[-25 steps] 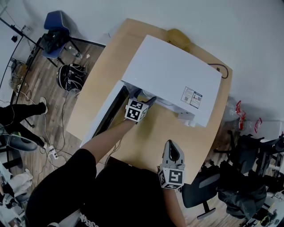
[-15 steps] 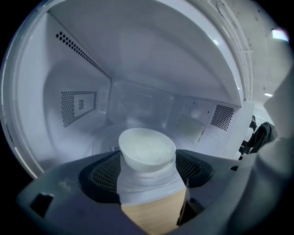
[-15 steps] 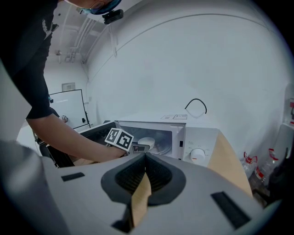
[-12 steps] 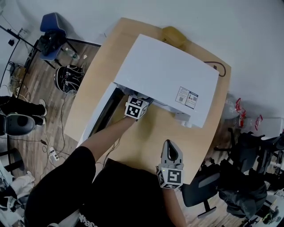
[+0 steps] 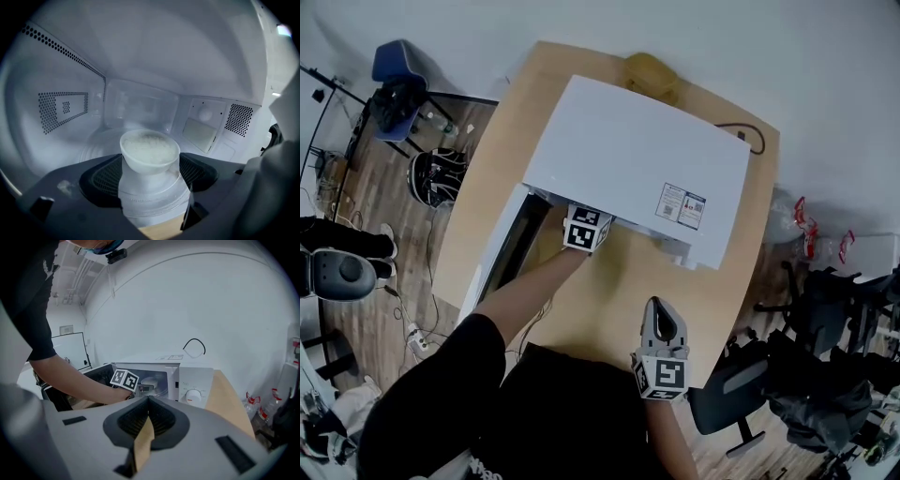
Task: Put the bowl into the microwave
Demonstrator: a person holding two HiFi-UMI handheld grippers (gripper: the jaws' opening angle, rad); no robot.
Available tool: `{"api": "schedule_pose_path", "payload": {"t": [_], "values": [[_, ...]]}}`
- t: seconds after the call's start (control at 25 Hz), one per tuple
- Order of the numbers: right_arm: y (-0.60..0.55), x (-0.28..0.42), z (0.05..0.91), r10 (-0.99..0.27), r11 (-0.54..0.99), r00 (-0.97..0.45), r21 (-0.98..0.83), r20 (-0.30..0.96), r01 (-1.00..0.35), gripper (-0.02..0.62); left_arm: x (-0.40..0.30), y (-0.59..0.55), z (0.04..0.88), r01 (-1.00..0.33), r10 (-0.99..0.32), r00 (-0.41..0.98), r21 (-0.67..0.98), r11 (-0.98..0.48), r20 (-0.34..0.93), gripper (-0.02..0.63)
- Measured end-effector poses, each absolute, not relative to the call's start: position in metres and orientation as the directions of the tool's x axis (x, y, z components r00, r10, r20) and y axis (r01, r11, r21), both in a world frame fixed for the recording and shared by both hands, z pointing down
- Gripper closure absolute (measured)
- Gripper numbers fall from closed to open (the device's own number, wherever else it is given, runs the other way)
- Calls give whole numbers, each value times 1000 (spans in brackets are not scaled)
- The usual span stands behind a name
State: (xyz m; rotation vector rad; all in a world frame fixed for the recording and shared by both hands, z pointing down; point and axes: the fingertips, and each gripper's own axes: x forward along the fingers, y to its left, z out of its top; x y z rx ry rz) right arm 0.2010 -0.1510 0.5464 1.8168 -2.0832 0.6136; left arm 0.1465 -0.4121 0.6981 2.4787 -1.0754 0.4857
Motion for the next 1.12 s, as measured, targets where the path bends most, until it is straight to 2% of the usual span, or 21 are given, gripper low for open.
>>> {"api": "schedule_pose_path", "payload": {"t": [0.48,0.72,1.12], "values": [[-145,186,533,-868,123,-157,-102,471,-987,535,115,-373,680,-764,-625,642,304,-569,445,250],[-129,164,518,-889,142,-165,-85,428,-986,535,85,-312,652,-743,-615,667,321,-587,419,250],[-60,137,500,-916,87,-102,-57,387,-995,535,24,-183,572,-696,-619,718,350,-627,318,250]]}}
